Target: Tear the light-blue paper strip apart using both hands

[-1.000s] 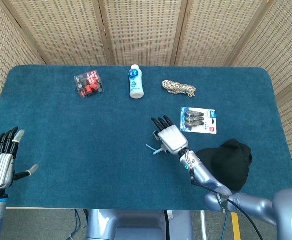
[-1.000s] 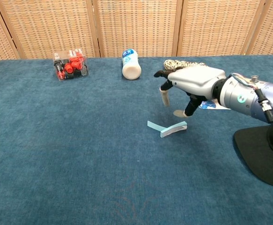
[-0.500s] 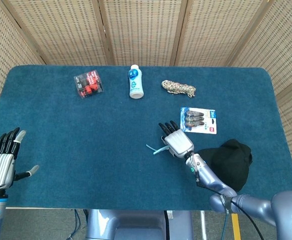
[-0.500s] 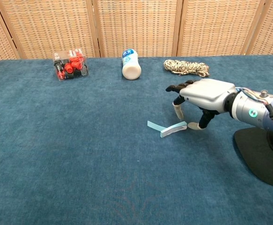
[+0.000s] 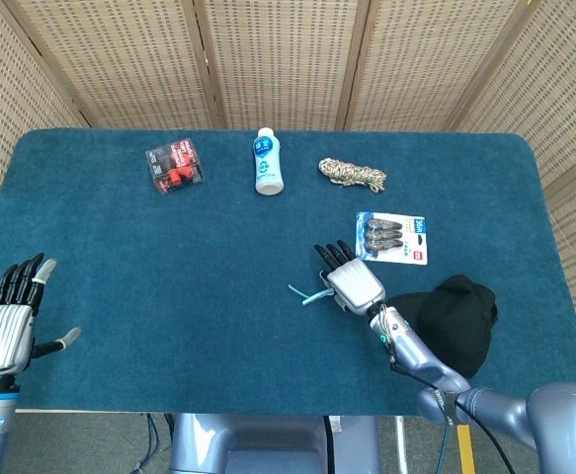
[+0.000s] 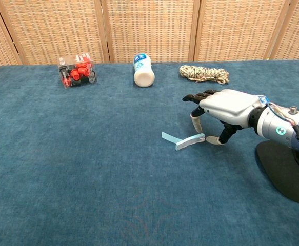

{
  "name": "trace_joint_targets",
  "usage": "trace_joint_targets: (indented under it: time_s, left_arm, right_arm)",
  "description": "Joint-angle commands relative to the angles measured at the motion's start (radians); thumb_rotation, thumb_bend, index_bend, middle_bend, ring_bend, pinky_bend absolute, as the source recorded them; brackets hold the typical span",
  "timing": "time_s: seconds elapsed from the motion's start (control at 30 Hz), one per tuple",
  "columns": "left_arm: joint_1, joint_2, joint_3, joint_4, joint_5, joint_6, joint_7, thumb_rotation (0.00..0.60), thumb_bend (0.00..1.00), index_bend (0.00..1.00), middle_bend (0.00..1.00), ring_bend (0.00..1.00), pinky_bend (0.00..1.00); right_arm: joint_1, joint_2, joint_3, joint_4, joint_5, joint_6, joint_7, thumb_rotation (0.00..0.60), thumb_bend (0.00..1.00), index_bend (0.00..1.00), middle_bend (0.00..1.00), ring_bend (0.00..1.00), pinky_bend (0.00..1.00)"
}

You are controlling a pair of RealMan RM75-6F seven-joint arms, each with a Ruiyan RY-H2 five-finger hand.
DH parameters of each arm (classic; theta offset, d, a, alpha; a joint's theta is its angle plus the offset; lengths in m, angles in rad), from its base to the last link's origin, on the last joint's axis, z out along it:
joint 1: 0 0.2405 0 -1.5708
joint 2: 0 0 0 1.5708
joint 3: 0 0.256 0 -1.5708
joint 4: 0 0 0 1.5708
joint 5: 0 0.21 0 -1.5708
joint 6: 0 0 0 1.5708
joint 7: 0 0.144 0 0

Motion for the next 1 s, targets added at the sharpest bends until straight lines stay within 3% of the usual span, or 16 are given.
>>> trace_joint_targets:
  time_s: [0.03,1.0]
  left_arm:
    - [0.0,0.0,0.0,0.0,0.0,-0.001,0.001,0.6,0.0,0.0,0.0,0.0,0.0]
    - [0.006,0.004,-0.001,-0.001,0.007,-0.003,-0.008,0.6,0.0,0.0,0.0,0.0,0.0]
  right_arm:
    - [0.0,-0.01,0.001,0.014,-0.006,-0.003,0.005,0.6,0.39,0.47,0.0,0.0,0.0]
    - [0.0,-0.058,0.019,0.064,-0.019,-0.017,0.016,0.6,0.44,0.51,0.0,0.0,0.0]
